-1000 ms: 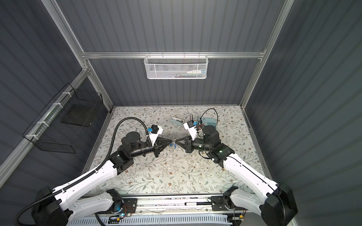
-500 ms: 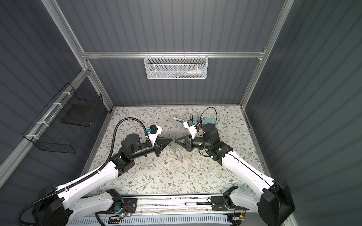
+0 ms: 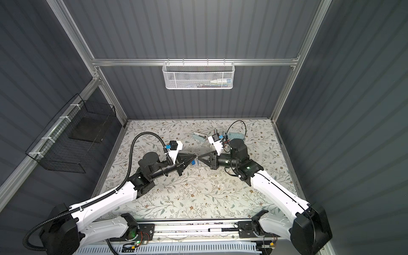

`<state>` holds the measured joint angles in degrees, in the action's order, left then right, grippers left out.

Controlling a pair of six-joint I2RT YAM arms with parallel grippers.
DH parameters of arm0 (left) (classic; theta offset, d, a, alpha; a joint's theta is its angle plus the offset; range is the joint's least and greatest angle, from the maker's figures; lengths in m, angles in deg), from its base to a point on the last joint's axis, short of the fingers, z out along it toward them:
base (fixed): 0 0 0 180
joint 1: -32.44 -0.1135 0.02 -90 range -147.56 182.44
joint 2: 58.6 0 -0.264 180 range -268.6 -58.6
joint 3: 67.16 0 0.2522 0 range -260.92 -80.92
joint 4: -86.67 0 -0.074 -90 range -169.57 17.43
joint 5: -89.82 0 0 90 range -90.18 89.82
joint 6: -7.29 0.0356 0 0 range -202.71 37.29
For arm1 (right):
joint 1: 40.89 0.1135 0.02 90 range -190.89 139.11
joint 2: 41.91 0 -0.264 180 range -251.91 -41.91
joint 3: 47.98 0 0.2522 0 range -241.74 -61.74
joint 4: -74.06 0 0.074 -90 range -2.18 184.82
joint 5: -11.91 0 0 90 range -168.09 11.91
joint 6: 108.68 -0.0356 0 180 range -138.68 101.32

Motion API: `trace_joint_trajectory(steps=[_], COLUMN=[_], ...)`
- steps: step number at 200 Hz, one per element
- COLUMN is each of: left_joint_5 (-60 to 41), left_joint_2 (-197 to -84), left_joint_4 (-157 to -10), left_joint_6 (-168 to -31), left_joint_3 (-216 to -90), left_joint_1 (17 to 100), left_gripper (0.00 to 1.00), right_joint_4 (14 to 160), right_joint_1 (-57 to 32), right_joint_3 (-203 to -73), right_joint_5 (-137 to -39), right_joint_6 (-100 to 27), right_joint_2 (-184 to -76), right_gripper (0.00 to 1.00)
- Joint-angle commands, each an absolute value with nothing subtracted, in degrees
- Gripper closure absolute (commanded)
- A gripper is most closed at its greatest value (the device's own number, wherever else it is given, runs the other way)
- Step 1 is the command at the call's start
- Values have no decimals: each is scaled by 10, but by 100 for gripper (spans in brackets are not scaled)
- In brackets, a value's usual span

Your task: Put the keys on the keyring

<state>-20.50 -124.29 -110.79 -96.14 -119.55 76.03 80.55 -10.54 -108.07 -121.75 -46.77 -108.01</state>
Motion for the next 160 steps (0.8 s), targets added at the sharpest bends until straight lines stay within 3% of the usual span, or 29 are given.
trace_joint_trajectory(steps=[1,97,123,140,160], left_joint_5=[-198,-195,-195,-195,-195], left_joint_2=[-1246,-1246,-1245,-1248,-1252], left_joint_4=[-1174,-1194,-1198,-1200,-1204], left_joint_6=[-981,-1001,-1004,-1006,-1009], left_joint_3=[-1191,-1181,-1181,-1182,-1184], left_joint_1=[764,764,764,763,764], left_gripper=[100,100,100,100,100], right_joint_4=[800,800,798,797,795], right_joint_1=[-105,-110,-114,-115,-120], right_joint_3=[-1073,-1061,-1056,-1054,-1050], right_joint_5=[-1233,-1213,-1213,-1210,-1209], right_joint_6=[-469,-470,-471,-470,-471], right_joint_2=[-1077,-1064,-1063,-1048,-1038], right_gripper=[89,90,87,79,81])
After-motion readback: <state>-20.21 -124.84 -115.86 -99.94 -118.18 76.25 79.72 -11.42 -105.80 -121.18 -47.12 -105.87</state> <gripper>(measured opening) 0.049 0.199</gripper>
